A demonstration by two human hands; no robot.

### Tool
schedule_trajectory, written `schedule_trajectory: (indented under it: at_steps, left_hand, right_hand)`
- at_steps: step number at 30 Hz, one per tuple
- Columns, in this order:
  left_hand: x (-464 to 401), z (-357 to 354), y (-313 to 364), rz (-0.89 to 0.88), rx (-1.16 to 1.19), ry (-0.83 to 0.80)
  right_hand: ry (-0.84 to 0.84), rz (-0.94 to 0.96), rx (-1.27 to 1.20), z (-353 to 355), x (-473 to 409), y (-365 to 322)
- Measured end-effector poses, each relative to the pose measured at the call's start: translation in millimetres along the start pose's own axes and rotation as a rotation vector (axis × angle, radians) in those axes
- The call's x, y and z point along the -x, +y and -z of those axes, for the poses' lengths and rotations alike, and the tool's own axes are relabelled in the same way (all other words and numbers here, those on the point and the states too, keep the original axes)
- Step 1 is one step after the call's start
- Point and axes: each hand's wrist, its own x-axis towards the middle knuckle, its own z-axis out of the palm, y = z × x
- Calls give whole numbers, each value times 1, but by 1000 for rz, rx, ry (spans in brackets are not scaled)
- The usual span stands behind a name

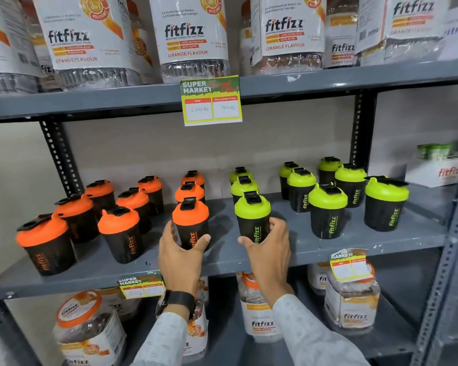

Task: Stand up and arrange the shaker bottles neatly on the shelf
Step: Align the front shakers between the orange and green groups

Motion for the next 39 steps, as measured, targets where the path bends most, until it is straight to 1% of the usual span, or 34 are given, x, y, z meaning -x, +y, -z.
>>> schedule_trajectory:
  at_steps: [3, 9, 14, 18, 27, 39]
  left_hand:
    - [12, -7, 11, 58, 17, 156]
    - [13, -21, 21, 108, 2, 216]
    - [14, -25, 16, 115, -25, 219]
    - [16, -24, 12, 88, -41, 213]
    - [19, -20, 12, 74, -58, 214]
    - [17, -17, 9, 61, -70, 195]
  right_hand:
    - [-15, 6, -26, 6, 3, 2]
    - [-29, -14, -27, 6, 3, -5]
    - [-28, -27, -9, 4, 3, -2]
    - [-24, -26, -7, 5, 1, -1]
    - [-70, -23, 9, 3, -2, -4]
    - [-60, -25, 55, 2, -6, -4]
